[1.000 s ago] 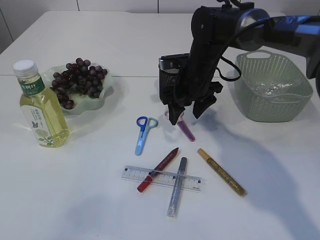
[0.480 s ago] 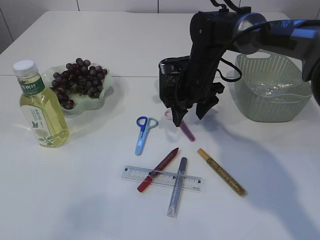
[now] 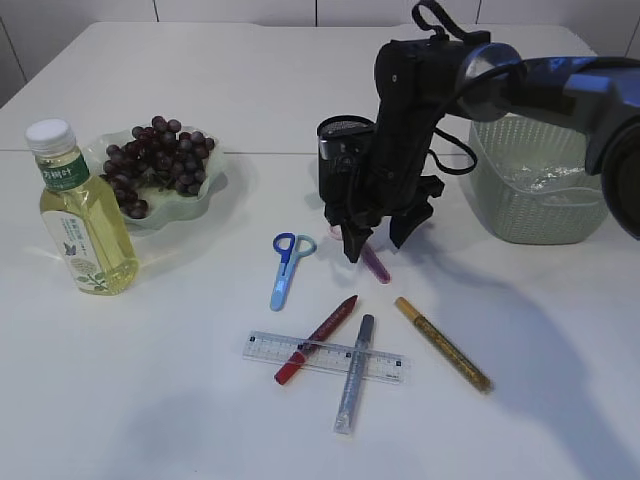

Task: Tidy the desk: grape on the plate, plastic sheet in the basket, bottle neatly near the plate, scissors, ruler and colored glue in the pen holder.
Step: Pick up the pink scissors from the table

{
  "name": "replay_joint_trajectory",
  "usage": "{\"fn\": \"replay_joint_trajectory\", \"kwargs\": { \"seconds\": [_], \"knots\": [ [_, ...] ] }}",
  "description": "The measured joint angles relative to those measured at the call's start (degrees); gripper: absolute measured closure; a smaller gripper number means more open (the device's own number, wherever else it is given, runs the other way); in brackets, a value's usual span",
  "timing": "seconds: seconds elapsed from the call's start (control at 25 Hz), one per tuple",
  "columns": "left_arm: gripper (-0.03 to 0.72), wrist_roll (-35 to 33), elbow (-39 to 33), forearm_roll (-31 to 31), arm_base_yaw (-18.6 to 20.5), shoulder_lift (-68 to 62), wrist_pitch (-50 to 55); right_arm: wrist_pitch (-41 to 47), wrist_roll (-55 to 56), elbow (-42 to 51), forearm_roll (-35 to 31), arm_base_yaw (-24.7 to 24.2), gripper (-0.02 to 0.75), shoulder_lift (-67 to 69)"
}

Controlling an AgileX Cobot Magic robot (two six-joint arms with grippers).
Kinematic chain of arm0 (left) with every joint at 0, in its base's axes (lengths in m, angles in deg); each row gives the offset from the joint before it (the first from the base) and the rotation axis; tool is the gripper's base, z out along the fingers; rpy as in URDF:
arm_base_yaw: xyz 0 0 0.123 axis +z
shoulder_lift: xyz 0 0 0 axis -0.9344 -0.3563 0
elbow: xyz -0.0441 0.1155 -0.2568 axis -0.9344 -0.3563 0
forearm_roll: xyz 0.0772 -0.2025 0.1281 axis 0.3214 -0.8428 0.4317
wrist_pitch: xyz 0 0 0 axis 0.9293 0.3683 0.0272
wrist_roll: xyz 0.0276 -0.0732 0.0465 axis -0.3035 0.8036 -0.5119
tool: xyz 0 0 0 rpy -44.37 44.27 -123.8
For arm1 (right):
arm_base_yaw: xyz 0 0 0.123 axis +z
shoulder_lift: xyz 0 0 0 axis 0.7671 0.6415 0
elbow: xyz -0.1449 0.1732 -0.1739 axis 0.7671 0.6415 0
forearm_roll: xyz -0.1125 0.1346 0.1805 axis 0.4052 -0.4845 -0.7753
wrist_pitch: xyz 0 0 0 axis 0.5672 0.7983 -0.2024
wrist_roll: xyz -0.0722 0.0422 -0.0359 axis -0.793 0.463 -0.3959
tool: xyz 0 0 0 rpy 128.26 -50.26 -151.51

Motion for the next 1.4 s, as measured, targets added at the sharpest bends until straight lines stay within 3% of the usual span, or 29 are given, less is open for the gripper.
{"fn": "replay_joint_trajectory", "kwargs": {
  "seconds": [1.4],
  "knots": [
    [0.239,0.0,0.0,0.1,0.0,0.1,0.0,-1.9,0.0,-1.3,-1.5,0.1,0.175,1.8]
  ]
}}
